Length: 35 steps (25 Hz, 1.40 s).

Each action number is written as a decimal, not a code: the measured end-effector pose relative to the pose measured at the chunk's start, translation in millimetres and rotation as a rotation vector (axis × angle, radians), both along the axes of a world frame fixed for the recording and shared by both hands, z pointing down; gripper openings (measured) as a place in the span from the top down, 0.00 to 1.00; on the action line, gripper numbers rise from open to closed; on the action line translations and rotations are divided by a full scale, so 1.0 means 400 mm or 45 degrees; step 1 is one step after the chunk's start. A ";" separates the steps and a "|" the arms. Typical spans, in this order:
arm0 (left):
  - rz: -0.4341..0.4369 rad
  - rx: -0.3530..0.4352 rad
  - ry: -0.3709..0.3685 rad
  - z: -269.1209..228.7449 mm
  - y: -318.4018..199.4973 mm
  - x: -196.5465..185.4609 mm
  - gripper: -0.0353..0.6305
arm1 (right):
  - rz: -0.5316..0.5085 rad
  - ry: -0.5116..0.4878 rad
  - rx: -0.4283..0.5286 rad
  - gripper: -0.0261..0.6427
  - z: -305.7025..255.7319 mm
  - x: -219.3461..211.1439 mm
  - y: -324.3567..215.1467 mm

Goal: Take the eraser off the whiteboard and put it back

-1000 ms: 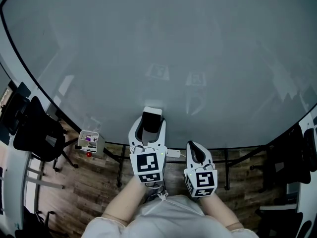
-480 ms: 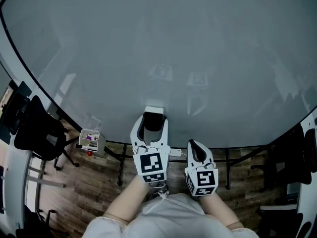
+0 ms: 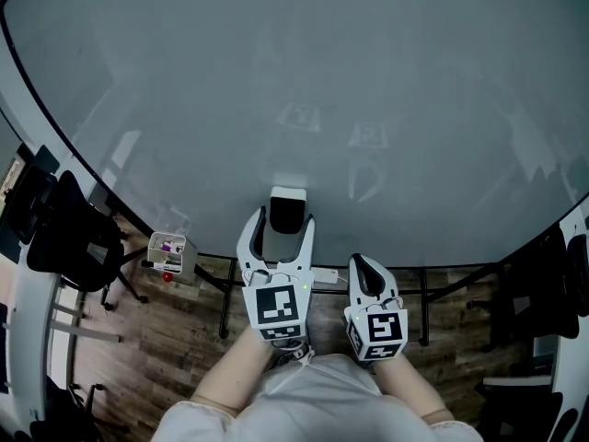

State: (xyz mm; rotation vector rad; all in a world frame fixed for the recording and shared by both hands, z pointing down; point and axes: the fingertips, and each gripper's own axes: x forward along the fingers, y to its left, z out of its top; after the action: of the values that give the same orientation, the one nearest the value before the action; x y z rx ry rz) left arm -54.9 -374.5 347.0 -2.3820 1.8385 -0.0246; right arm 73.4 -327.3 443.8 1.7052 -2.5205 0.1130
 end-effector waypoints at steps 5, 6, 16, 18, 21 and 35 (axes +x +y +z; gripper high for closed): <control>0.016 -0.013 0.014 0.016 0.042 -0.009 0.49 | -0.007 0.005 -0.018 0.92 0.017 -0.010 0.020; 0.024 -0.025 0.017 0.024 0.052 -0.008 0.49 | -0.010 0.007 -0.019 0.92 0.016 -0.013 0.026; 0.044 -0.150 0.039 0.144 0.139 -0.003 0.77 | -0.019 0.018 -0.023 0.92 0.019 -0.025 0.071; 0.049 -0.164 0.039 0.162 0.151 -0.002 0.82 | -0.018 0.014 -0.021 0.92 0.019 -0.023 0.078; 0.073 -0.172 0.045 0.181 0.169 -0.001 0.88 | -0.037 -0.005 -0.012 0.92 0.016 -0.031 0.092; 0.127 -0.250 0.008 0.236 0.220 0.021 0.91 | -0.084 0.024 0.006 0.92 0.006 -0.047 0.136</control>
State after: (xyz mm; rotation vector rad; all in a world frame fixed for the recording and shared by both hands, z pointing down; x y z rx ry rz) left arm -46.7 -286.6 441.4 -2.6043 1.7928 -0.1960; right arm 54.7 -273.0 446.2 1.6150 -2.5624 0.0856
